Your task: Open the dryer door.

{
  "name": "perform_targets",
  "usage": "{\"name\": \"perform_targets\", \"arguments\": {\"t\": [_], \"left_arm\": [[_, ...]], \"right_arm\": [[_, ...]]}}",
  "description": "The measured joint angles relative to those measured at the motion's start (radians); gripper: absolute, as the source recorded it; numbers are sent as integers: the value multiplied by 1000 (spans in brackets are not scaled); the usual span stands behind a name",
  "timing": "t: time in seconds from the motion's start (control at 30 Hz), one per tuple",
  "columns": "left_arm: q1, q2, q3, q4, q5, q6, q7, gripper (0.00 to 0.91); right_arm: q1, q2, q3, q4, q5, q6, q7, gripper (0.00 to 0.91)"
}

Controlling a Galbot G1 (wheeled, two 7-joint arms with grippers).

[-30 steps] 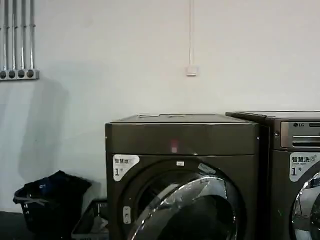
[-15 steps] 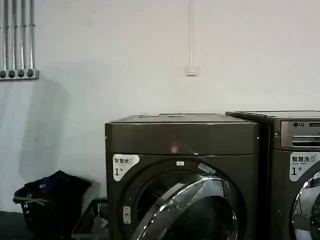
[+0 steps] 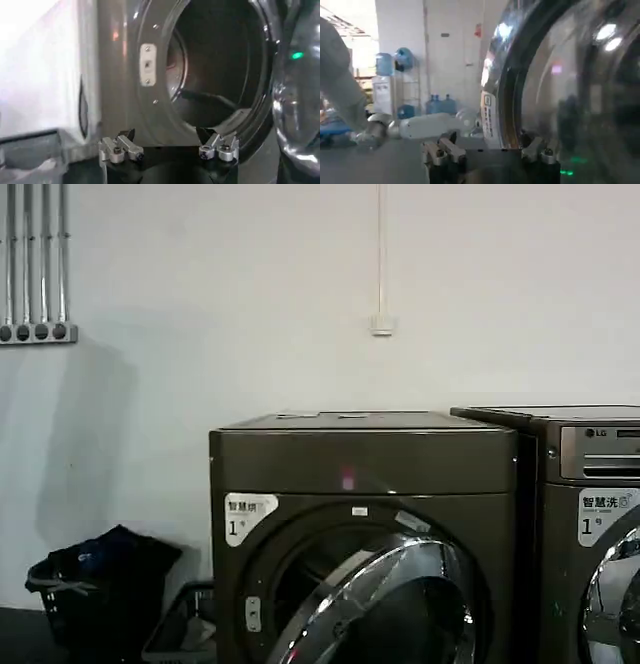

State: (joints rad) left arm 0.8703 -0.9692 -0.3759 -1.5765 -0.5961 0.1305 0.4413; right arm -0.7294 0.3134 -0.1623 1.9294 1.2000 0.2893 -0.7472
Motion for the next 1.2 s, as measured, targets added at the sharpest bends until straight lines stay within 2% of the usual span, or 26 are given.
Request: {"name": "perform_targets", "arguments": {"t": [0.2, 0.4, 0.57, 0.87, 1.0, 1.2], "left_arm": [[-53, -4, 50, 13, -13, -6, 18, 907], [-100, -4, 98, 22, -29, -13, 44, 907], [-141, -1, 143, 39, -15, -18, 73, 907], [-200, 3, 225, 69, 18, -49, 155, 907], [-217, 0, 255, 83, 19, -53, 165, 907], [-233, 0, 279, 81, 0, -62, 175, 907]], "right_arm": [[-351, 8, 359, 64, -45, 31, 96, 907], [-692, 81, 717, 102, -74, 6, 181, 907], [-885, 160, 942, 113, -117, -11, 232, 907], [-1052, 310, 1181, 145, -217, -61, 374, 907], [-1080, 386, 1259, 166, -282, -80, 449, 907], [-1086, 510, 1372, 200, -336, -105, 531, 907]]}}
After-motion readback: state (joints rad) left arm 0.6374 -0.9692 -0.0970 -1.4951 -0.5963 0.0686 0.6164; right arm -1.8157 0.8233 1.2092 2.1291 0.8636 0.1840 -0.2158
